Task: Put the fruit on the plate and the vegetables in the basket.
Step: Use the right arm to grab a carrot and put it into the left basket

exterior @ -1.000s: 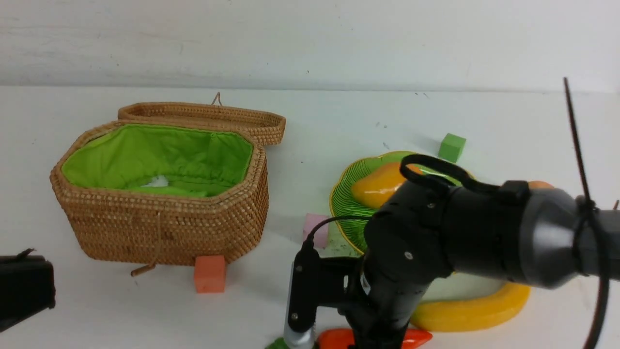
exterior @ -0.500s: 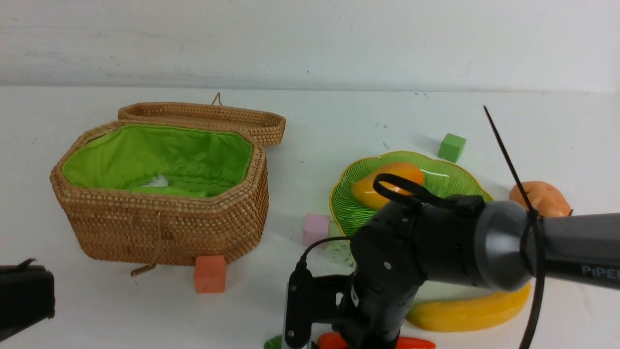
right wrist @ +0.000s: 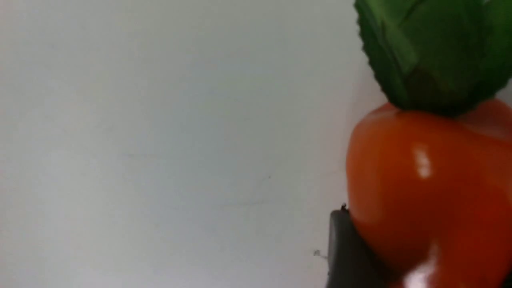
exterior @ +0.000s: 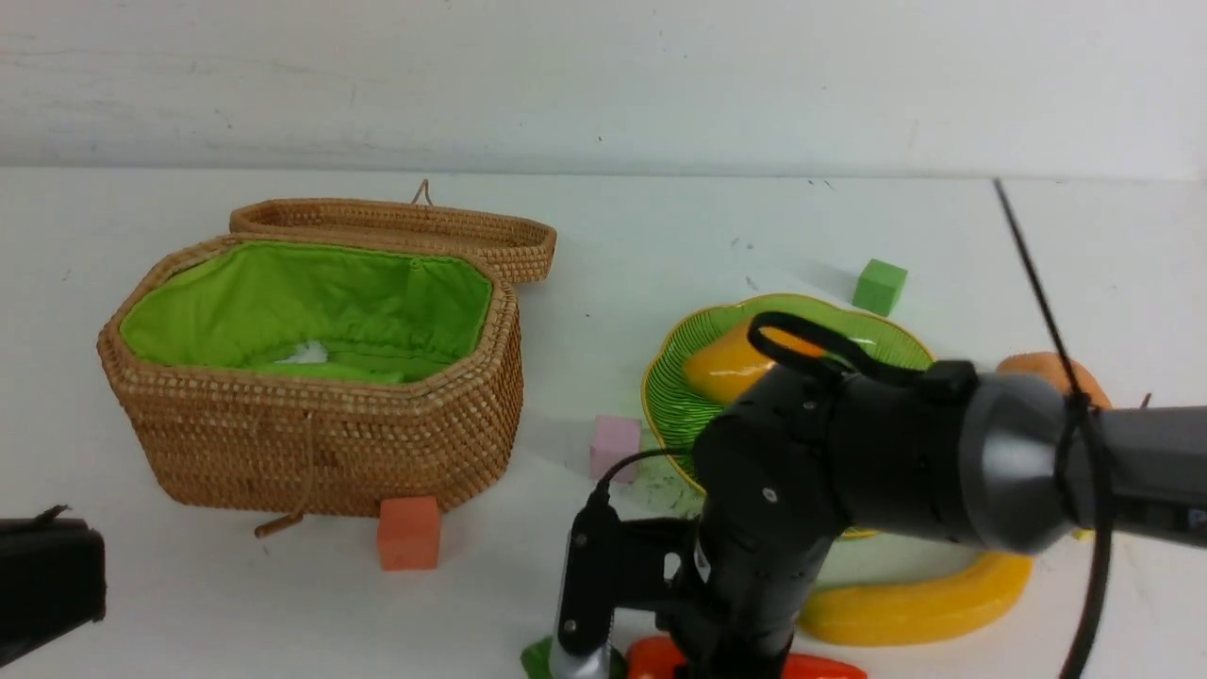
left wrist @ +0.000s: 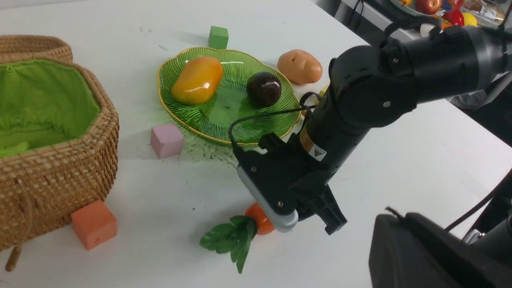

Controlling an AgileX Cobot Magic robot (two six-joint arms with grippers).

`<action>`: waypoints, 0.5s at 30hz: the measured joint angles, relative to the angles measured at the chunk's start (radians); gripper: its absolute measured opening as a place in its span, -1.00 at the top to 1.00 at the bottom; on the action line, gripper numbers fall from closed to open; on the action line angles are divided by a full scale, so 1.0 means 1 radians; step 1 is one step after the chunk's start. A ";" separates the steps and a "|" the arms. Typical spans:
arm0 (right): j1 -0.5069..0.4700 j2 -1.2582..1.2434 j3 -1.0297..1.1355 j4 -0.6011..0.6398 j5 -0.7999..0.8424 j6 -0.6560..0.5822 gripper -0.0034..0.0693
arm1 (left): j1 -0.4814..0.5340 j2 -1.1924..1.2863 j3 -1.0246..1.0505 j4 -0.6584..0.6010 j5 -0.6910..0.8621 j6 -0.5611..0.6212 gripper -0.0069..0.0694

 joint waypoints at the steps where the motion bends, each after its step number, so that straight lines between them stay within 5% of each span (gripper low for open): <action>1: 0.000 -0.028 -0.003 0.016 0.006 0.029 -0.05 | 0.000 0.000 0.000 0.000 0.000 0.000 0.82; 15: 0.000 -0.297 -0.083 0.044 -0.015 0.245 -0.05 | 0.000 0.000 0.000 0.075 0.000 0.000 0.81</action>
